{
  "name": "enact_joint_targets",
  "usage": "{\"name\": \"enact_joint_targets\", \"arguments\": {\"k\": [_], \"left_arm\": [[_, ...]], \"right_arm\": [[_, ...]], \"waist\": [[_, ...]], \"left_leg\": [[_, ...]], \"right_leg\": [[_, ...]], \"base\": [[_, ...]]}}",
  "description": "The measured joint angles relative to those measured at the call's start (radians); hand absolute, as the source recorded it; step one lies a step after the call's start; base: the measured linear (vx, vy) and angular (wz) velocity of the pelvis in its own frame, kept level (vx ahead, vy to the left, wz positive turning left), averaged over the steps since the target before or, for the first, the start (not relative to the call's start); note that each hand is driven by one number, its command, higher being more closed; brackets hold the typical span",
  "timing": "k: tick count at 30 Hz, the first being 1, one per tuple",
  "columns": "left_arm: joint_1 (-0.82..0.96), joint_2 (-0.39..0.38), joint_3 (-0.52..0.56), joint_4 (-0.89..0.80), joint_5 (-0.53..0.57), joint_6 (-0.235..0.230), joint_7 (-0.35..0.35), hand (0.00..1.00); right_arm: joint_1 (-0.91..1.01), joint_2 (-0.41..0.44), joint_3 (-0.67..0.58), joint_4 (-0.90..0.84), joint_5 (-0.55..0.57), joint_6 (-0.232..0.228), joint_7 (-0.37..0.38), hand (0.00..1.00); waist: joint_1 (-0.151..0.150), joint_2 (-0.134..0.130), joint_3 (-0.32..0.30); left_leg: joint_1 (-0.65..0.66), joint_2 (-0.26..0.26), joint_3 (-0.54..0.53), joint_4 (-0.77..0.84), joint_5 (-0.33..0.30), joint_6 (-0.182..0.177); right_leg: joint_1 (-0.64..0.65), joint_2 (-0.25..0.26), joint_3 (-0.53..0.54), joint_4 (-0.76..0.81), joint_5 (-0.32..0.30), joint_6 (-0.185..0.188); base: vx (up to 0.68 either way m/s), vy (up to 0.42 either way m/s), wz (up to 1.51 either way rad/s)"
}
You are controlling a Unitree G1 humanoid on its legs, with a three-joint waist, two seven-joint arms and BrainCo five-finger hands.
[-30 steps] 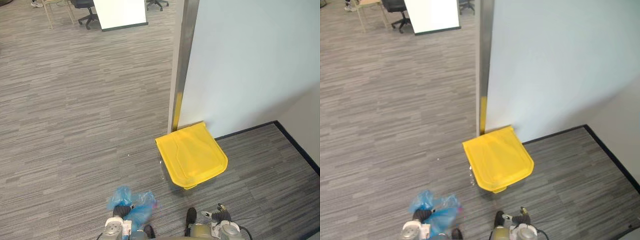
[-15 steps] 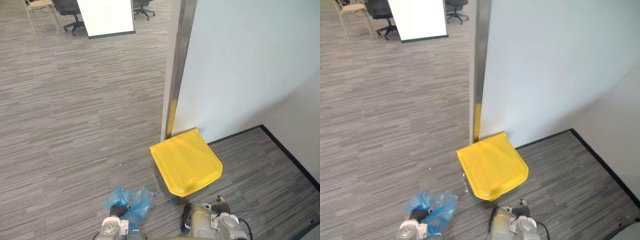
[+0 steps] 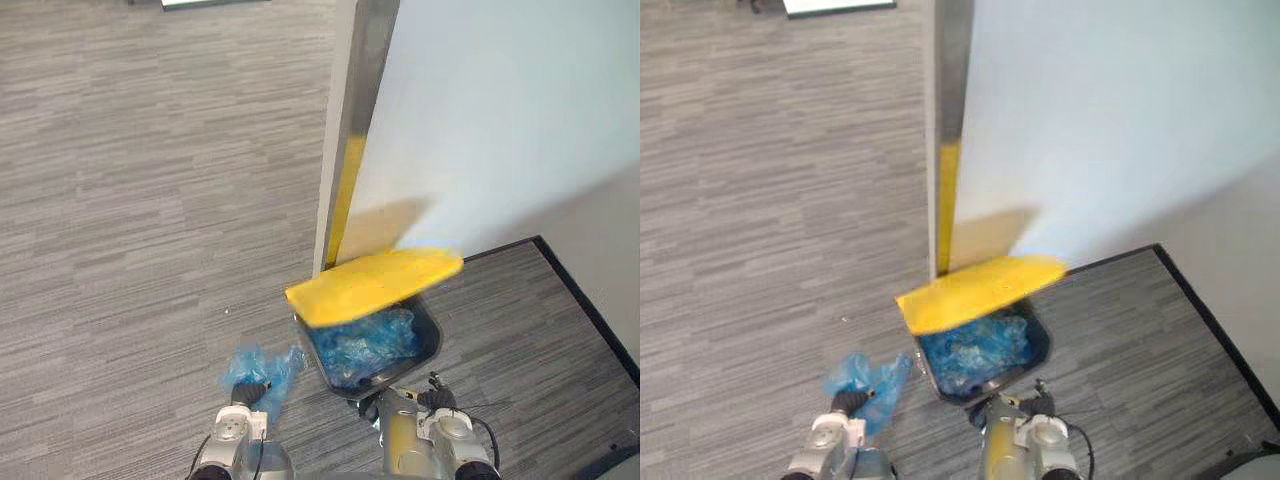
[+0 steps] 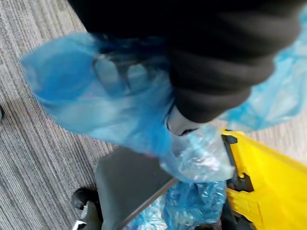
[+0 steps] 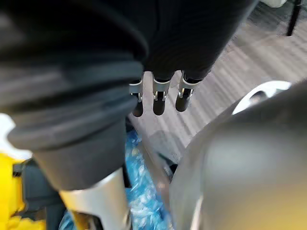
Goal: Gather rubbish on tea table into small bin, then transfer packed bag to large trash can.
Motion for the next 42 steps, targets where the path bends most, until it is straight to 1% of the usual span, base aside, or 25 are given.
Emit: {"name": "enact_joint_targets", "arguments": {"k": [1,2,3,4,6,8,9,10,12,14,16,18,19,21,22,24,25,27,28,30,34,36,37,40,42], "left_arm": [[-0.003,0.001,0.000,-0.008,-0.001,-0.001,0.000,1.00],[-0.018,0.004,0.000,-0.031,-0.001,-0.003,0.001,1.00],[-0.036,0.006,0.001,-0.049,-0.002,-0.005,0.001,1.00],[-0.042,0.006,0.001,-0.056,-0.002,-0.005,0.002,1.00],[-0.058,0.006,0.004,-0.101,-0.012,-0.016,0.005,1.00],[-0.059,0.006,0.011,-0.128,-0.028,-0.017,0.011,1.00],[-0.059,0.007,0.013,-0.144,-0.040,-0.017,0.015,1.00],[-0.060,0.007,0.014,-0.154,-0.042,-0.017,0.020,1.00],[-0.067,0.009,0.025,-0.208,-0.058,-0.022,0.030,1.00],[-0.076,0.010,0.037,-0.233,-0.074,-0.025,0.031,1.00],[-0.073,0.015,0.051,-0.280,-0.087,-0.041,0.032,1.00],[-0.073,0.023,0.051,-0.304,-0.099,-0.044,0.031,1.00],[-0.070,0.025,0.051,-0.329,-0.108,-0.045,0.032,1.00],[-0.069,0.026,0.050,-0.363,-0.118,-0.046,0.032,1.00],[-0.063,0.027,0.049,-0.389,-0.118,-0.048,0.031,1.00],[-0.056,0.036,0.048,-0.422,-0.120,-0.059,0.031,1.00],[-0.056,0.039,0.045,-0.428,-0.120,-0.059,0.031,1.00],[-0.057,0.059,0.015,-0.453,-0.129,-0.066,0.031,1.00],[-0.056,0.061,0.008,-0.457,-0.134,-0.066,0.031,1.00],[-0.059,0.064,-0.011,-0.490,-0.157,-0.075,0.030,1.00],[-0.079,0.069,-0.068,-0.529,-0.170,-0.090,0.025,1.00],[-0.098,0.080,-0.116,-0.569,-0.181,-0.095,0.019,1.00],[-0.100,0.084,-0.123,-0.575,-0.185,-0.097,0.016,1.00],[-0.116,0.099,-0.175,-0.623,-0.206,-0.113,-0.012,1.00],[-0.125,0.100,-0.201,-0.647,-0.219,-0.120,-0.019,1.00]], "right_arm": [[-0.004,0.000,0.003,0.000,0.000,0.000,0.000,0.00],[-0.019,0.001,0.021,-0.001,0.001,0.000,-0.001,0.00],[-0.038,0.002,0.042,-0.008,0.002,0.000,0.000,0.00],[-0.044,0.003,0.049,-0.017,0.002,0.000,0.000,0.00],[-0.067,0.009,0.087,-0.072,0.009,-0.001,-0.001,0.00],[-0.096,0.009,0.115,-0.104,0.011,-0.003,-0.004,0.00],[-0.116,0.009,0.129,-0.130,0.017,-0.008,-0.006,0.00],[-0.126,0.009,0.136,-0.143,0.020,-0.008,-0.009,0.00],[-0.193,0.006,0.155,-0.198,0.044,-0.019,-0.021,0.00],[-0.231,0.004,0.158,-0.220,0.048,-0.021,-0.024,0.00],[-0.294,-0.013,0.181,-0.276,0.048,-0.026,-0.036,0.00],[-0.329,-0.023,0.186,-0.296,0.048,-0.027,-0.045,0.00],[-0.362,-0.042,0.188,-0.313,0.048,-0.028,-0.051,0.00],[-0.428,-0.081,0.188,-0.319,0.048,-0.027,-0.062,0.00],[-0.462,-0.105,0.186,-0.331,0.049,-0.017,-0.068,0.00],[-0.512,-0.139,0.188,-0.347,0.049,-0.015,-0.081,0.00],[-0.527,-0.147,0.188,-0.347,0.050,-0.011,-0.084,0.00],[-0.587,-0.202,0.187,-0.346,0.072,0.008,-0.099,0.00],[-0.596,-0.209,0.187,-0.346,0.081,0.012,-0.101,0.00],[-0.652,-0.253,0.187,-0.344,0.101,0.020,-0.110,0.00],[-0.728,-0.293,0.187,-0.306,0.136,0.022,-0.127,0.00],[-0.773,-0.338,0.187,-0.270,0.160,0.023,-0.134,0.00],[-0.781,-0.344,0.187,-0.263,0.165,0.023,-0.135,0.00],[-0.830,-0.387,0.187,-0.246,0.206,0.023,-0.139,0.00],[-0.852,-0.404,0.187,-0.217,0.208,0.023,-0.140,0.00]], "waist": [[0.001,0.000,0.000],[0.001,0.000,0.006],[0.010,-0.002,0.017],[0.011,-0.001,0.022],[0.021,-0.001,0.044],[0.024,0.000,0.070],[0.032,0.001,0.073],[0.034,0.001,0.077],[0.043,0.001,0.123],[0.046,0.000,0.142],[0.063,0.001,0.148],[0.068,0.001,0.156],[0.075,0.003,0.162],[0.088,0.002,0.178],[0.090,0.004,0.180],[0.096,0.004,0.185],[0.096,0.003,0.190],[0.097,0.004,0.200],[0.097,0.004,0.200],[0.097,0.004,0.200],[0.098,0.007,0.203],[0.098,0.007,0.203],[0.097,0.007,0.203],[0.096,0.008,0.204],[0.097,0.010,0.205]], "left_leg": [[-0.011,-0.001,-0.004,0.006,0.000,0.000],[-0.050,0.000,-0.018,0.030,0.000,0.000],[-0.080,0.002,-0.025,0.053,0.000,0.000],[-0.091,0.003,-0.031,0.063,0.000,0.000],[-0.154,0.011,-0.056,0.109,0.000,0.001],[-0.187,0.021,-0.071,0.140,0.000,0.001],[-0.219,0.030,-0.071,0.158,-0.002,0.006],[-0.231,0.035,-0.071,0.165,-0.004,0.010],[-0.263,0.054,-0.072,0.188,-0.021,0.033],[-0.280,0.065,-0.078,0.202,-0.036,0.031],[-0.344,0.086,-0.088,0.257,-0.052,0.024],[-0.370,0.095,-0.094,0.280,-0.056,0.020],[-0.394,0.104,-0.100,0.300,-0.058,0.020],[-0.402,0.108,-0.101,0.311,-0.055,0.013],[-0.415,0.112,-0.105,0.320,-0.055,0.012],[-0.437,0.126,-0.113,0.340,-0.062,0.001],[-0.439,0.128,-0.115,0.342,-0.062,0.000],[-0.453,0.135,-0.125,0.345,-0.062,-0.002],[-0.454,0.136,-0.126,0.345,-0.062,-0.003],[-0.465,0.140,-0.133,0.345,-0.058,-0.009],[-0.469,0.142,-0.142,0.345,-0.055,-0.015],[-0.477,0.142,-0.155,0.345,-0.055,-0.014],[-0.478,0.142,-0.157,0.345,-0.055,-0.014],[-0.483,0.146,-0.166,0.345,-0.055,-0.015],[-0.483,0.150,-0.168,0.345,-0.054,-0.015]], "right_leg": [[-0.006,-0.003,-0.003,0.002,0.000,0.000],[-0.024,-0.015,-0.014,0.005,0.000,0.001],[-0.035,-0.025,-0.024,0.009,0.001,0.001],[-0.038,-0.028,-0.028,0.010,0.001,0.001],[-0.063,-0.043,-0.050,0.019,0.001,0.000],[-0.069,-0.048,-0.065,0.023,0.001,0.000],[-0.086,-0.049,-0.072,0.024,0.003,0.000],[-0.092,-0.050,-0.077,0.025,0.005,-0.001],[-0.099,-0.051,-0.093,0.026,0.011,0.001],[-0.104,-0.048,-0.100,0.024,0.016,-0.005],[-0.148,-0.039,-0.098,0.025,0.031,-0.020],[-0.165,-0.032,-0.098,0.025,0.039,-0.027],[-0.176,-0.028,-0.101,0.025,0.044,-0.025],[-0.182,-0.023,-0.100,0.025,0.050,-0.026],[-0.189,-0.020,-0.100,0.024,0.054,-0.027],[-0.202,-0.010,-0.100,0.024,0.061,-0.027],[-0.203,-0.008,-0.100,0.024,0.062,-0.028],[-0.211,-0.003,-0.102,0.024,0.063,-0.026],[-0.211,-0.002,-0.102,0.024,0.063,-0.026],[-0.220,0.002,-0.102,0.025,0.064,-0.027],[-0.222,0.003,-0.100,0.031,0.064,-0.027],[-0.222,0.004,-0.099,0.031,0.064,-0.028],[-0.222,0.004,-0.099,0.031,0.065,-0.028],[-0.223,0.010,-0.097,0.031,0.067,-0.030],[-0.223,0.015,-0.089,0.031,0.070,-0.029]], "base": [[0.05,-0.021,0.30],[0.01,-0.018,0.31],[0.01,-0.013,0.33],[-0.04,-0.024,0.35],[-0.06,-0.031,0.33],[-0.08,-0.033,0.28],[-0.09,-0.036,0.27],[-0.08,-0.037,0.22],[-0.10,-0.037,0.26],[-0.12,-0.027,0.12],[-0.13,-0.029,-0.08],[-0.07,-0.013,-0.06],[-0.04,-0.004,-0.04],[-0.05,-0.006,-0.03],[-0.05,-0.005,-0.02],[-0.04,0.003,-0.07],[-0.04,0.000,-0.05],[-0.04,-0.016,0.02],[0.00,0.000,0.00],[0.00,0.000,0.00],[-0.01,-0.004,0.01],[-0.04,-0.025,0.08],[-0.05,-0.034,0.11],[-0.05,-0.047,0.03],[-0.04,-0.049,-0.01]]}}
